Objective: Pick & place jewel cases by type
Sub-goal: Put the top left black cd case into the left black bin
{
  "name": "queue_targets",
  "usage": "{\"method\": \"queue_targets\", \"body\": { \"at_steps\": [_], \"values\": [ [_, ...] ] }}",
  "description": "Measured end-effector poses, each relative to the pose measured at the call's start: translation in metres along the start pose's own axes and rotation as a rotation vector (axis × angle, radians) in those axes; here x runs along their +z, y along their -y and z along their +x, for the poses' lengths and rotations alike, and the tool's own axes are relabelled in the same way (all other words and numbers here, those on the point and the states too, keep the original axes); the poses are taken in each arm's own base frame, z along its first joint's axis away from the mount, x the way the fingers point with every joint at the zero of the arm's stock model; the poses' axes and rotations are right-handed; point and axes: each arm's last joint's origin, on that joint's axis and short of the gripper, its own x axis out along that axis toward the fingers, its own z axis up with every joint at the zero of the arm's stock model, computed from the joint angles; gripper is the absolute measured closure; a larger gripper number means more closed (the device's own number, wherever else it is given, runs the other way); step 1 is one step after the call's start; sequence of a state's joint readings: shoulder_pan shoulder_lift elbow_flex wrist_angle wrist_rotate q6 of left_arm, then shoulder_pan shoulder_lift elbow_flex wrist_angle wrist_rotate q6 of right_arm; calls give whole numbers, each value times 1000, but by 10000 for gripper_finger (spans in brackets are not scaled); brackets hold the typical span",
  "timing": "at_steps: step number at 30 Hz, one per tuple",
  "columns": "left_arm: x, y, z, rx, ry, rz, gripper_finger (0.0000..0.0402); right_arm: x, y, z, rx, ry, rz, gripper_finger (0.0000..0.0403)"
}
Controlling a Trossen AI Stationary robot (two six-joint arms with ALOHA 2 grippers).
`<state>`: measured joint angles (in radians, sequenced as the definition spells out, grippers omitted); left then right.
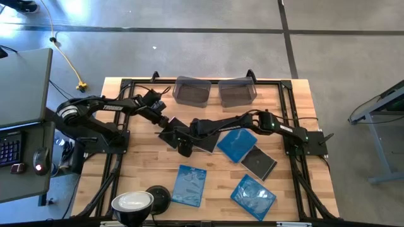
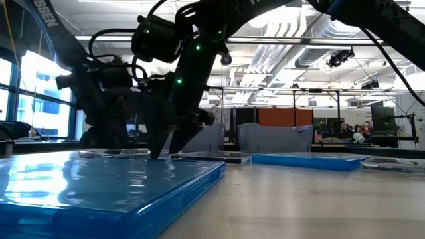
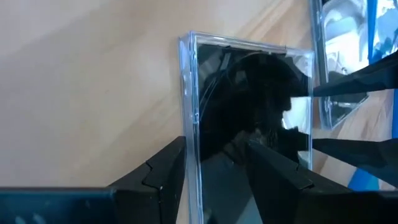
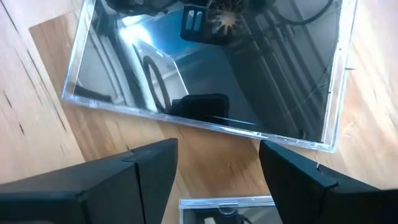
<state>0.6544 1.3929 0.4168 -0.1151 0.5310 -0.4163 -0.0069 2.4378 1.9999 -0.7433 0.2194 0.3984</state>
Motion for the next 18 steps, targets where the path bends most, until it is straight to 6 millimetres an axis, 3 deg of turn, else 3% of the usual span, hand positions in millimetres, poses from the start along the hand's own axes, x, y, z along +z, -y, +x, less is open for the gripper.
{"method": "queue_targets", "body": {
  "at_steps": [11, 18],
  "values": [
    [-5, -1, 0, -8, -49, -25, 239, 2, 4, 0, -26, 15, -40, 181],
    [1, 5, -5, -38, -10, 62, 239, 6, 9, 0, -106, 59, -119, 183]
  ]
}}
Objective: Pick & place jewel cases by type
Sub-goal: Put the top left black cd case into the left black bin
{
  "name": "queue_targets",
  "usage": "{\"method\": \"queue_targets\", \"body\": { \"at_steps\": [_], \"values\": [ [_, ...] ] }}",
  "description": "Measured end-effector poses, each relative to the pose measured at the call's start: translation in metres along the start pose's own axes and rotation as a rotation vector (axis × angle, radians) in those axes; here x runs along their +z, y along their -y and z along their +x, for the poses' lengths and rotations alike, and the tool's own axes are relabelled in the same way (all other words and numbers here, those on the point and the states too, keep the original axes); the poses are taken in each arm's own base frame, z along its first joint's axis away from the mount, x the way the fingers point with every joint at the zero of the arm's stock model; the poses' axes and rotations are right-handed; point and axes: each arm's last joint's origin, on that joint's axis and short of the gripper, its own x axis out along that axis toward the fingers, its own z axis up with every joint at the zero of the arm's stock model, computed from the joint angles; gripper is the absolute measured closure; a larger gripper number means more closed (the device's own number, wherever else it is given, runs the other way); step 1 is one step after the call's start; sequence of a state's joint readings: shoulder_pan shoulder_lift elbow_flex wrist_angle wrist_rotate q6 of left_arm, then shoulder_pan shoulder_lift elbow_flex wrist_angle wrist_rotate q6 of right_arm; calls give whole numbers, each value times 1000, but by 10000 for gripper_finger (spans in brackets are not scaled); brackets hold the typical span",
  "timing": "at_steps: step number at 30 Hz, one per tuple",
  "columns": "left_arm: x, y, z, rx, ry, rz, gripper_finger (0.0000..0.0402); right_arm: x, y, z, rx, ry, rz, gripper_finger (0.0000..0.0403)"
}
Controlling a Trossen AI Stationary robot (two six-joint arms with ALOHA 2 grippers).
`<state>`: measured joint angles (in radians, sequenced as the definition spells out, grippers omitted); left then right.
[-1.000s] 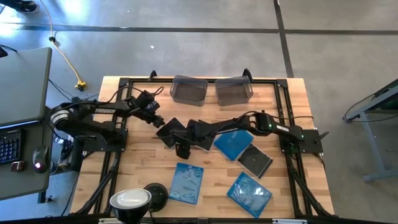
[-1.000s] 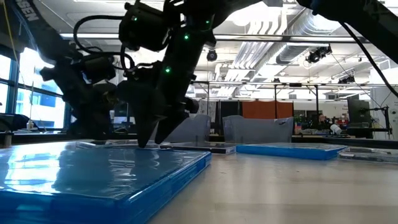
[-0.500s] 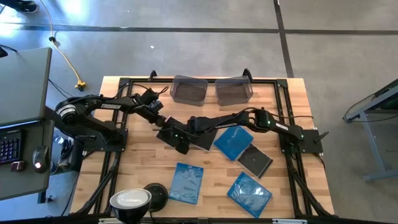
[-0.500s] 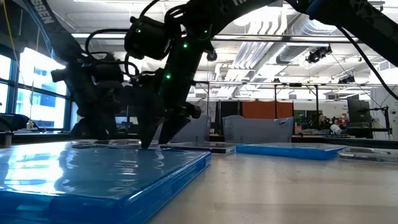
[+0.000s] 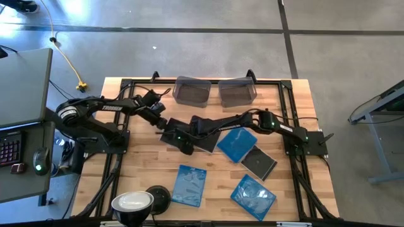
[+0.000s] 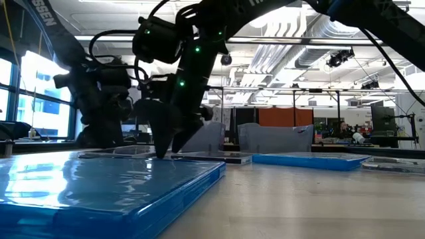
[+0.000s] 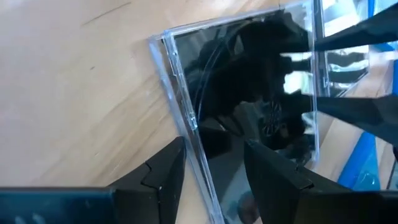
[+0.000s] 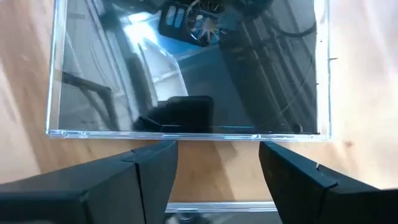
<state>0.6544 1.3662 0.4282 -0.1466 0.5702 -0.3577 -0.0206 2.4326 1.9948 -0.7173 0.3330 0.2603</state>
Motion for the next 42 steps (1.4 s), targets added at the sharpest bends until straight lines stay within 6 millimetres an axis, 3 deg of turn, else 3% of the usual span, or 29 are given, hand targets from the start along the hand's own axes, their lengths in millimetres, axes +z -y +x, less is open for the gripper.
{"method": "queue_targets", "body": {
  "at_steps": [10, 17, 30, 37, 42],
  "values": [
    [14, 13, -17, 75, 149, 111, 239, 0, 2, -2, -165, 31, -79, 202],
    [15, 17, -22, 58, 178, 124, 239, 0, 9, 0, -149, 5, -92, 203],
    [16, 28, -38, 39, 265, 178, 239, 2, 15, -12, -281, 14, -191, 204],
    [21, 39, -54, 65, 397, 242, 239, 11, 25, -38, -389, 56, -215, 204],
    [47, 61, -78, 171, 543, 374, 239, 23, 47, -60, -498, 101, -192, 204]
  ]
}}
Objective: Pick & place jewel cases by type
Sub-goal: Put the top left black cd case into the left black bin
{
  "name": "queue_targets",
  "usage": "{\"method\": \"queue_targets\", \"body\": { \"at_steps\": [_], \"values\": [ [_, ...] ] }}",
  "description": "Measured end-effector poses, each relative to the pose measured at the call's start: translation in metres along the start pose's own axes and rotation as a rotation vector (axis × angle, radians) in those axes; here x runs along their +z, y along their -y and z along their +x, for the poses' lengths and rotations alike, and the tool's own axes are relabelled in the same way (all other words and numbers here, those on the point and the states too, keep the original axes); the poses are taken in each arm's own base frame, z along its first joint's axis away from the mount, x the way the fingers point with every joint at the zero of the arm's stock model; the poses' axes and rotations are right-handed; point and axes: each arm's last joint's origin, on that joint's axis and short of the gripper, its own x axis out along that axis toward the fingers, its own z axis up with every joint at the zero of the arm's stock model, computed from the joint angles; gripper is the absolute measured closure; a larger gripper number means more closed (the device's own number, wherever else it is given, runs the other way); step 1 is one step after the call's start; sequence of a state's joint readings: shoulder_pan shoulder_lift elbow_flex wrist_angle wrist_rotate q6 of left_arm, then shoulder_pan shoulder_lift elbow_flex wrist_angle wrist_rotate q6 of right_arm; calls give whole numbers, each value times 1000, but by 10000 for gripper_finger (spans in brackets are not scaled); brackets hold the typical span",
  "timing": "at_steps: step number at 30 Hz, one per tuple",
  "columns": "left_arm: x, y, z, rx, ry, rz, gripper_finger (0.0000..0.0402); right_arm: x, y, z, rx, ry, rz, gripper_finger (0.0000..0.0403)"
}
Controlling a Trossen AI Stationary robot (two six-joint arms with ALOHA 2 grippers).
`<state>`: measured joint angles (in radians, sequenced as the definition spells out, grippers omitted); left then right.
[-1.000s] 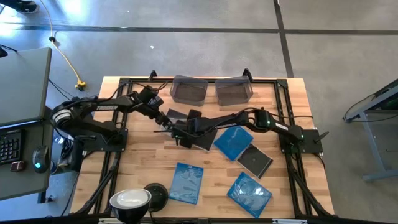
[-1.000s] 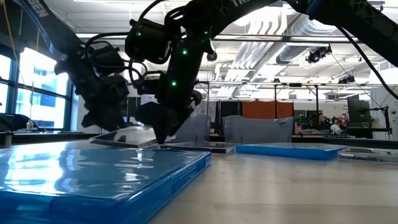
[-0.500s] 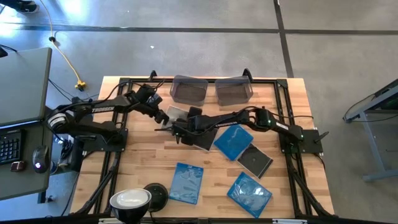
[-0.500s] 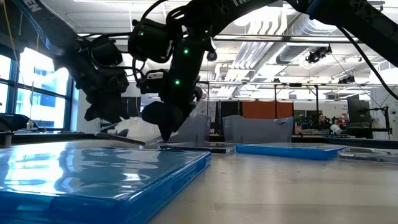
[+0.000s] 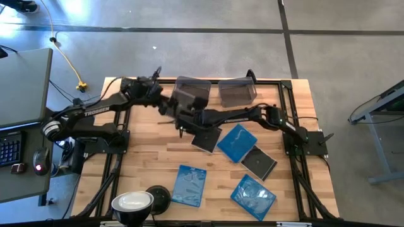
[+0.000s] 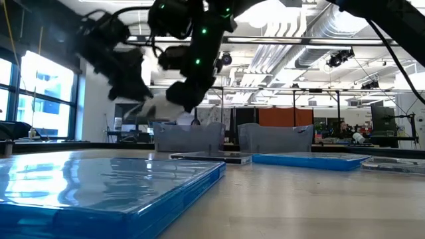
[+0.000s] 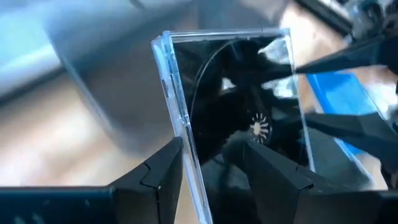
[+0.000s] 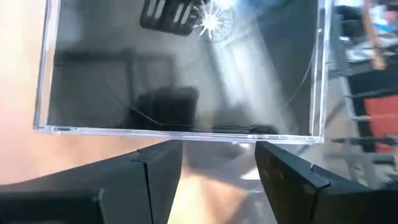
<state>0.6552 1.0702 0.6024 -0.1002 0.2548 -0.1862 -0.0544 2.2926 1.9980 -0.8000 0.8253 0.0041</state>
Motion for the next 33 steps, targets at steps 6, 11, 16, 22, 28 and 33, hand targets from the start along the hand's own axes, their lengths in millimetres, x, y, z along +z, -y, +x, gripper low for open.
{"method": "queue_targets", "body": {
  "at_steps": [6, 11, 16, 22, 28, 33],
  "values": [
    [48, 10, -7, 38, 53, 88, 239, 4, 40, 5, -38, -9, 57, 204],
    [51, 6, 6, 81, -17, 75, 239, 1, 58, 18, -81, -38, 33, 204],
    [47, 2, 20, 134, -46, 16, 239, 0, 69, 25, -158, -59, 39, 204],
    [49, 3, 30, 140, -10, -7, 239, 0, 81, 33, -235, -67, 39, 204],
    [61, 1, 39, 197, 40, -70, 239, -3, 96, 47, -222, -85, 75, 204],
    [65, -1, 45, 268, 52, -121, 239, -5, 105, 58, -141, -86, 123, 204]
  ]
}}
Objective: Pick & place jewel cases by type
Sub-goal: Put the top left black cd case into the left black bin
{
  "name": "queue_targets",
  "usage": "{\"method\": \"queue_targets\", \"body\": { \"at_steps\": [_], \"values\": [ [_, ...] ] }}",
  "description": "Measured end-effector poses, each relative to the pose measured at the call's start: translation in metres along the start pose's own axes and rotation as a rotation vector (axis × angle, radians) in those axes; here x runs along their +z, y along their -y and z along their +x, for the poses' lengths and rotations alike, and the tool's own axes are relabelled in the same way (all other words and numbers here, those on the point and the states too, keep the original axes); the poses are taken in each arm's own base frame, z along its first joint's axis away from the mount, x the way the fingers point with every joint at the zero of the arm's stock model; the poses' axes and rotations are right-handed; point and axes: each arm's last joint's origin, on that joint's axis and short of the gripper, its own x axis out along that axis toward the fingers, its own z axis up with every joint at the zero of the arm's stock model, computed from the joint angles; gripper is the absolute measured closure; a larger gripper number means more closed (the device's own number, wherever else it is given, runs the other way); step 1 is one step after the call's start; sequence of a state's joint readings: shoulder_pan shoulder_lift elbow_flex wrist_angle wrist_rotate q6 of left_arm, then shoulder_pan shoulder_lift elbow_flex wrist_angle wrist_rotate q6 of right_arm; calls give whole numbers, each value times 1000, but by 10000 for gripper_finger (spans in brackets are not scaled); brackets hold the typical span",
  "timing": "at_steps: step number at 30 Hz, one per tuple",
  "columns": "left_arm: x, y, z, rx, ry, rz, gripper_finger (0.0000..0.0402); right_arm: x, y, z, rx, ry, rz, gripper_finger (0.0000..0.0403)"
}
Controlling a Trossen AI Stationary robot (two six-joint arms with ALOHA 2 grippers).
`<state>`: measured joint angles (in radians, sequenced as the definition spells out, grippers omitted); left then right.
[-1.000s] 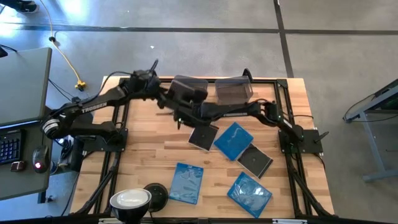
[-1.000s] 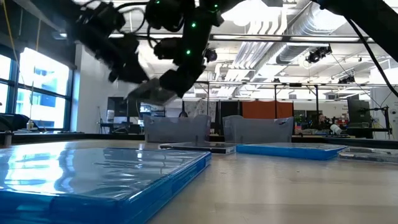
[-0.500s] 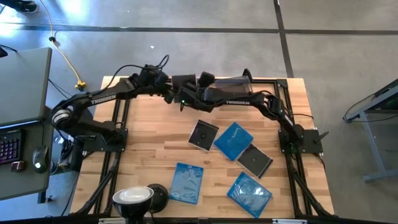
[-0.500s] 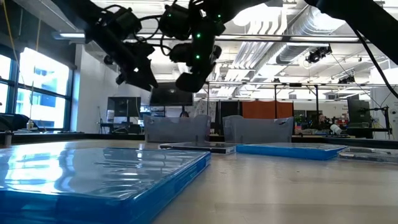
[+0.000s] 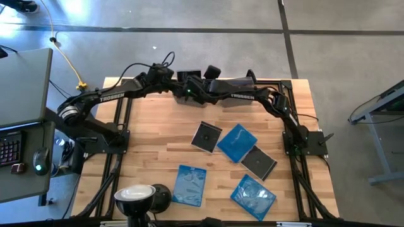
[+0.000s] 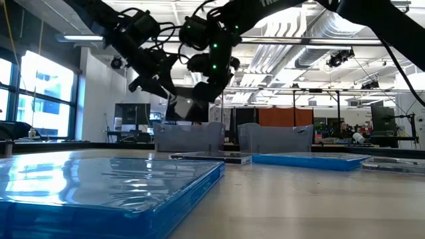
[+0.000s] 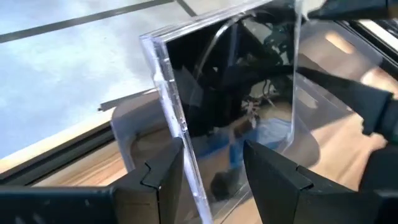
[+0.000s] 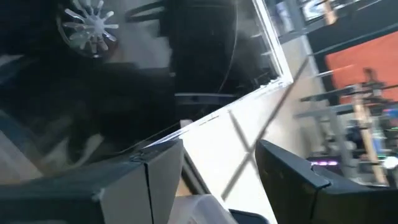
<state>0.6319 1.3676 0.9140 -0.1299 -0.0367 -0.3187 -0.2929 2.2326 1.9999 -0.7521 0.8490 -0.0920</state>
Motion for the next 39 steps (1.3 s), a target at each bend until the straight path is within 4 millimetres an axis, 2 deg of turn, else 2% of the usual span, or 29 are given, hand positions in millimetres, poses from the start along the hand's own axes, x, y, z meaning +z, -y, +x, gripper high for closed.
{"method": "queue_targets", "body": {
  "at_steps": [16, 24, 35, 39],
  "values": [
    [-8, 0, 23, 151, 18, -87, 239, 1, 9, 13, 25, 4, 78, 204],
    [-10, -1, 23, 172, 6, -89, 239, -2, 13, 20, 86, -22, 125, 204],
    [-19, -4, 22, 215, -87, -77, 239, -6, -1, 24, 166, -47, 116, 204],
    [-21, -3, 22, 211, -101, -66, 239, -7, -8, 22, 137, -51, 95, 204]
  ]
}}
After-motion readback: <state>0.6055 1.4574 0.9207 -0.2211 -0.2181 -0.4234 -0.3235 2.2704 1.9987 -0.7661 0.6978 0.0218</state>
